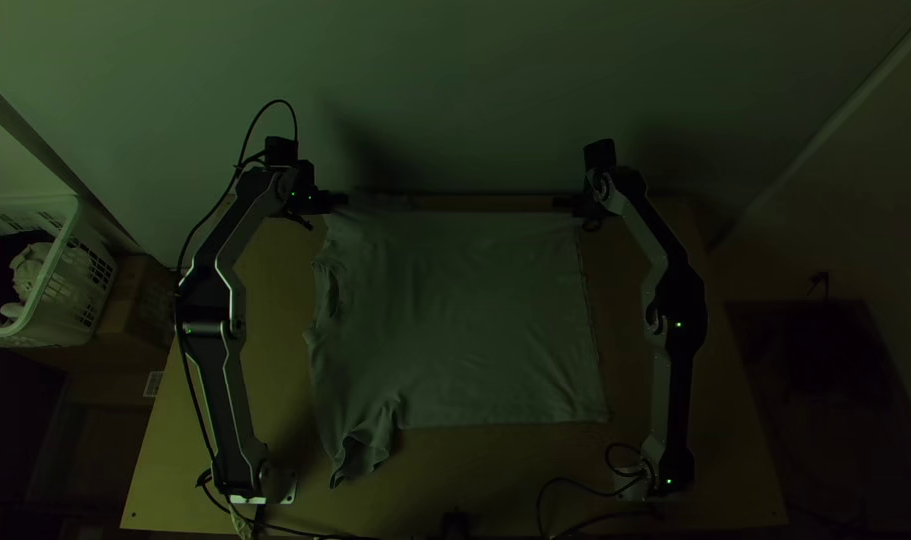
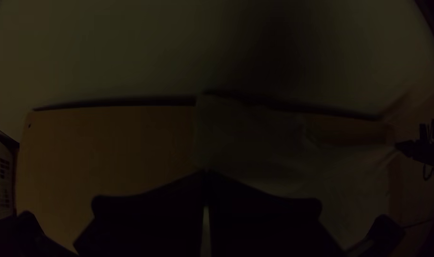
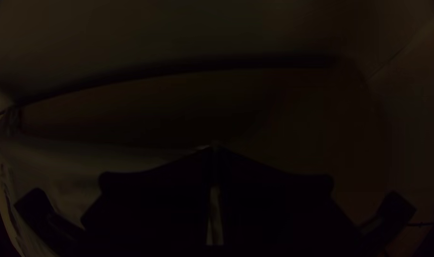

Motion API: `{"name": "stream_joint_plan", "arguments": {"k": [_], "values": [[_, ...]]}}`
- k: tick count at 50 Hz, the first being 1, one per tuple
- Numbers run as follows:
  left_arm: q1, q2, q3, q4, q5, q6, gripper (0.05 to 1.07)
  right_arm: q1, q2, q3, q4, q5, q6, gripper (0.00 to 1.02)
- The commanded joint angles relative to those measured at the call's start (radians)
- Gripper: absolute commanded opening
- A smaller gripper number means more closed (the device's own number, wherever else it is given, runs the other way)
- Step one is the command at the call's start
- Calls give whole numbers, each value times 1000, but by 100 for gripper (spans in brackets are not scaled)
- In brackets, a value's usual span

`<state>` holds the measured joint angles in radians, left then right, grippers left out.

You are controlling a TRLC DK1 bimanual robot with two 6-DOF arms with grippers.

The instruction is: Fold the t-shirt

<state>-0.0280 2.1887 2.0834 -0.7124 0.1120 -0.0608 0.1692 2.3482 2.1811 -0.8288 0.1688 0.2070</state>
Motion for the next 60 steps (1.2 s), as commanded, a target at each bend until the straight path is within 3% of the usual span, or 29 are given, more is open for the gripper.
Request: {"name": "stream_joint_plan", "arguments": {"k": [1, 21, 60], "values": [[-4, -103, -66, 1, 8, -19, 8, 1, -89, -46, -12, 14, -15, 3], [3, -349, -464, 148, 20, -16, 8, 4, -260, -256, 19, 31, -24, 3], [17, -658, -973, 263, 15, -47, 8, 13, -555, -771, 148, 29, -31, 3]]}}
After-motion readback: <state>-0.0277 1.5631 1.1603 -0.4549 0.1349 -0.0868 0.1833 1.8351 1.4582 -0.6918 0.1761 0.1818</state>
